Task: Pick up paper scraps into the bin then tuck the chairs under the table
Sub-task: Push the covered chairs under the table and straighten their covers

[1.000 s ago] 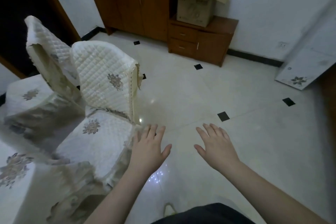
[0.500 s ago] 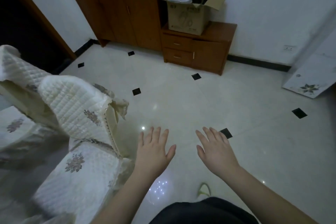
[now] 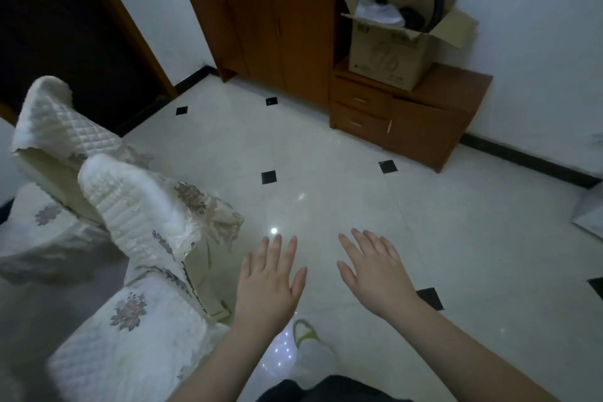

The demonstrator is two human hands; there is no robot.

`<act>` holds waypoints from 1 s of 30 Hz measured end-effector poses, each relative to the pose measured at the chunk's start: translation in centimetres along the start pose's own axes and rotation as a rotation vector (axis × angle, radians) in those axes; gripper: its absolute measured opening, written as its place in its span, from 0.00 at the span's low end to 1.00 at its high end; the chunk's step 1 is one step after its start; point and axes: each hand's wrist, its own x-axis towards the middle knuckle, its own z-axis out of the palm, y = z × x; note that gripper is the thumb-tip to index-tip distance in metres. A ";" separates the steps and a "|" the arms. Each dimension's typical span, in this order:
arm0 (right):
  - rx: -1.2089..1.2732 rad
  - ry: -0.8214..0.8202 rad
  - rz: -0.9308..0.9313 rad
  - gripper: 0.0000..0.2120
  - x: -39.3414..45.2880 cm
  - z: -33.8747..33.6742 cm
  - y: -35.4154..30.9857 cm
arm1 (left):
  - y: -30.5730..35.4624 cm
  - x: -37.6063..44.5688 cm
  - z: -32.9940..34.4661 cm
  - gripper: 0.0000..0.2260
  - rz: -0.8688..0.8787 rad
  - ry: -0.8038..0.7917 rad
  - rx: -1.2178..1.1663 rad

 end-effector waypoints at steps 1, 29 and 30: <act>-0.010 -0.011 -0.020 0.26 1.7 0.0 -0.3 | -0.8 1.3 0.2 0.27 -0.008 0.011 -0.005; -0.045 -0.067 -0.485 0.25 47.4 -2.3 -3.7 | -13.8 33.5 -4.6 0.26 -0.507 -0.075 0.005; -0.037 -0.067 -0.519 0.25 48.8 -2.5 -3.7 | -13.8 34.5 -5.1 0.26 -0.529 -0.052 0.006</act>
